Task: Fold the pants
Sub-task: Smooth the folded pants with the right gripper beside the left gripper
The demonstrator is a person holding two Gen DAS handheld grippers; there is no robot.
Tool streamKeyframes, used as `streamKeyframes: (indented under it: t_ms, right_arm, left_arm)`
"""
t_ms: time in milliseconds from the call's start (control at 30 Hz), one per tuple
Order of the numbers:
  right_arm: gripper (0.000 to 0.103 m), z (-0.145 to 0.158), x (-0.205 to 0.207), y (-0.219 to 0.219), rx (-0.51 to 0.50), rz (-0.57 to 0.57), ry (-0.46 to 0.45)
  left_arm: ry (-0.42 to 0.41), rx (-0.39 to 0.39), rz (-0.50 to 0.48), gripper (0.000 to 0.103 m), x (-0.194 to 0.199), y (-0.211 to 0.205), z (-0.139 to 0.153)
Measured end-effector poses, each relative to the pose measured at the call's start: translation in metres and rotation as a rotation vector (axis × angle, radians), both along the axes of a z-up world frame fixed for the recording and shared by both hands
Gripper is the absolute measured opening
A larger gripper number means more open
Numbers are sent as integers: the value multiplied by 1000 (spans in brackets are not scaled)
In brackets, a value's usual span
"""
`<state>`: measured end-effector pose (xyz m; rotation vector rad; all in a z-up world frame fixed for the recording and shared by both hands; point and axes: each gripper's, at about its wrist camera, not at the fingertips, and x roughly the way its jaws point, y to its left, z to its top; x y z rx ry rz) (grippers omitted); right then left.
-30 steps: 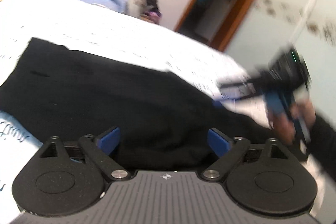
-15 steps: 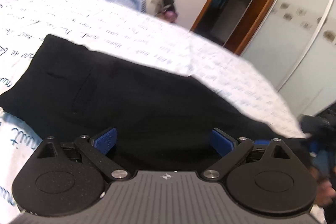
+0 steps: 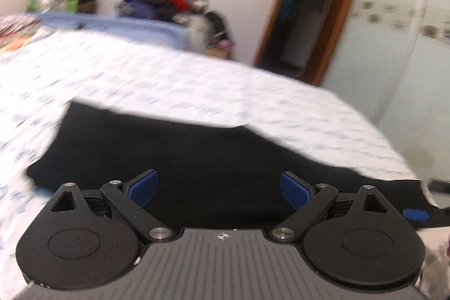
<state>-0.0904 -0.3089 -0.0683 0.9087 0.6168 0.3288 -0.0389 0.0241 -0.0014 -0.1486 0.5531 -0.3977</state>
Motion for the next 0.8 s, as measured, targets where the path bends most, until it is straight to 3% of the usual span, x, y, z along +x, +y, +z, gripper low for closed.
streamKeyframes:
  t_ms: [100,200,267,300,367,400,500,700,800]
  right_arm:
    - [101,-7,-37,-77,102,-259,-7]
    - [102,-27,-52,-136,153,-430,0]
    - [101,-46,-58,-164,117,-568,120]
    - [99,-57,-66,-179,173,-623,164]
    - [99,-68,-91,-192,347,-680,30]
    - [100,-67,-102,-191,352,-727,-10]
    - [102,-63,-122,-197,305,-767,-28]
    - [102,-78,-118,-199,278,-763,17]
    - [102,-67,-120,-196,277,-767,13]
  left_arm:
    - [-54,4,-154,97,-7,-48,10]
    - [-81,46,-325,98,-15,-101,0]
    - [-40,105,-382,96,-7,-132,-15]
    - [-16,128,-388,94,-8,-143,-18]
    - [-8,131,-419,96,-14,-154,-21]
    - [-19,129,-434,96,-18,-158,-21]
    - [-48,134,-466,97,-24,-166,-14]
    - [-59,128,-470,97,-23,-183,1]
    - [-59,125,-470,98,-28,-183,3]
